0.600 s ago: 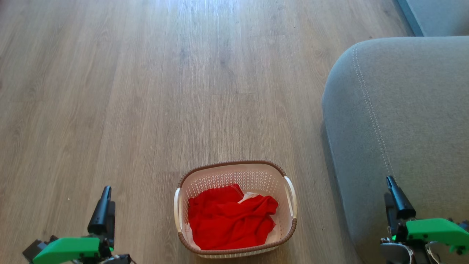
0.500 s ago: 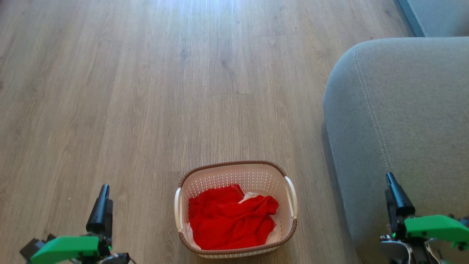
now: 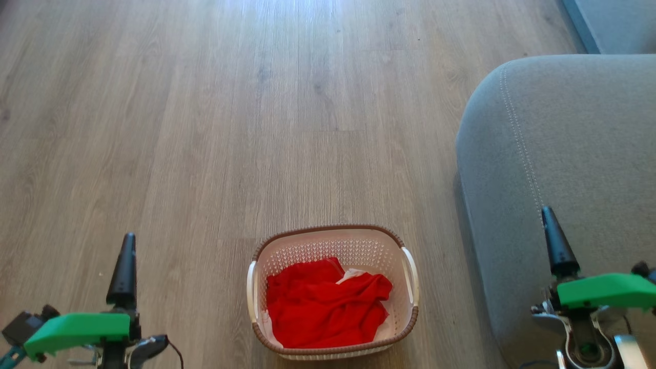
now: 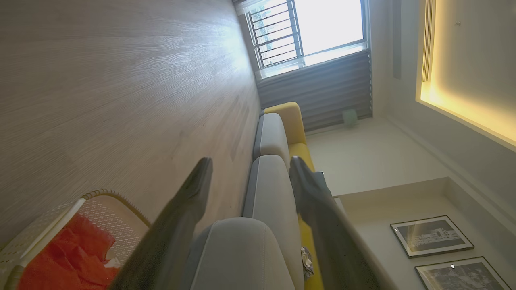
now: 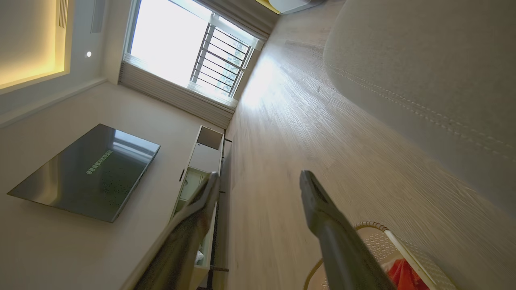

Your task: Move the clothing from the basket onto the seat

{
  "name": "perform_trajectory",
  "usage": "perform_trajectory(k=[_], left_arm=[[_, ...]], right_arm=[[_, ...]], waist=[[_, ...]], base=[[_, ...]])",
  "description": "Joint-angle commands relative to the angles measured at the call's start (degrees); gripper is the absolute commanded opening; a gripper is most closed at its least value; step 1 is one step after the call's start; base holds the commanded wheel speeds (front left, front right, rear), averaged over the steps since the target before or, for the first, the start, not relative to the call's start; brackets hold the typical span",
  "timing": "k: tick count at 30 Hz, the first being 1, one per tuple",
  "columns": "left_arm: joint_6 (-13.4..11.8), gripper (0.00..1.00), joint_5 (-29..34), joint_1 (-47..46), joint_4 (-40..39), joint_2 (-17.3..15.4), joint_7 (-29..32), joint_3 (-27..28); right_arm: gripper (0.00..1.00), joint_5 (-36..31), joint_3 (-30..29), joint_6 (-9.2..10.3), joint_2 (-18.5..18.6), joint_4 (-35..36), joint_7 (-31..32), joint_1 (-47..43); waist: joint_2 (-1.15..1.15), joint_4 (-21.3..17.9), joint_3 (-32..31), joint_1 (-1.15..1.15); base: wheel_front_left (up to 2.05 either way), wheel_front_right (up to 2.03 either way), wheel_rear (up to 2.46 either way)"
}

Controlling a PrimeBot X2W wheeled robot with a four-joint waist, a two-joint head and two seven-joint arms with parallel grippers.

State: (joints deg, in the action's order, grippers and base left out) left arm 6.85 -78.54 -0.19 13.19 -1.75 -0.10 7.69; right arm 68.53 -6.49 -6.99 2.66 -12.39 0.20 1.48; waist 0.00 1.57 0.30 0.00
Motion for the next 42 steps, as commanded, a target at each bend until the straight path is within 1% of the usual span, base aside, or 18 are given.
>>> perform_trajectory(k=[1,3,7,11,20,23,30,36,42], left_arm=[[-0.1,1.00,1.8,-3.4,-3.2,-0.5,-0.7,1.4],[-0.5,1.00,3.4,-3.6,-4.4,-0.5,-1.1,1.5],[-2.1,1.00,7.2,-3.9,-7.2,-0.5,-1.7,0.5],[-3.8,1.00,11.3,-3.8,-10.1,-0.5,-2.4,-1.4],[-8.3,1.00,21.4,-3.9,-15.1,-0.6,-3.9,-5.8],[-9.1,1.00,25.1,-4.1,-16.3,-0.6,-4.4,-7.5],[-11.6,1.00,33.5,-4.3,-18.1,-0.7,-5.6,-11.6],[-12.9,1.00,40.8,-4.7,-17.7,-0.7,-6.6,-15.2],[-15.7,1.00,46.7,-5.5,-18.2,-0.8,-7.6,-17.5]], right_arm=[[1.00,-2.5,0.8,-0.17,0.2,3.2,-0.8,3.4],[1.00,-4.8,1.3,-0.18,0.2,4.1,-1.1,3.5],[1.00,-8.7,1.8,-0.19,0.2,5.7,-1.8,3.9],[1.00,-12.5,2.4,-0.21,0.2,6.9,-2.5,4.1],[1.00,-21.4,4.4,-0.24,0.2,8.2,-4.0,4.6],[1.00,-24.3,5.2,-0.25,0.2,8.6,-4.6,4.7],[1.00,-29.9,6.4,-0.28,0.2,9.7,-5.7,5.1],[1.00,-34.5,7.3,-0.30,0.2,10.4,-6.8,5.6],[1.00,-38.6,8.0,-0.33,0.2,10.9,-7.8,6.0]], waist=[[0.00,0.1,0.0,0.00],[0.00,0.2,0.1,0.00],[0.00,0.6,0.3,0.00],[0.00,1.0,0.5,0.00],[0.00,1.4,0.8,0.00],[0.00,1.4,0.8,0.00],[0.00,1.5,1.0,0.00],[0.00,1.6,1.3,0.00],[0.00,1.7,1.5,0.00]], base=[[0.00,0.00,0.00],[0.00,0.00,0.00],[0.00,0.00,0.00],[0.00,0.00,0.00],[0.00,0.00,0.00],[0.00,0.00,0.00],[0.00,0.00,0.00],[0.00,0.00,0.00],[0.00,0.00,0.00]])
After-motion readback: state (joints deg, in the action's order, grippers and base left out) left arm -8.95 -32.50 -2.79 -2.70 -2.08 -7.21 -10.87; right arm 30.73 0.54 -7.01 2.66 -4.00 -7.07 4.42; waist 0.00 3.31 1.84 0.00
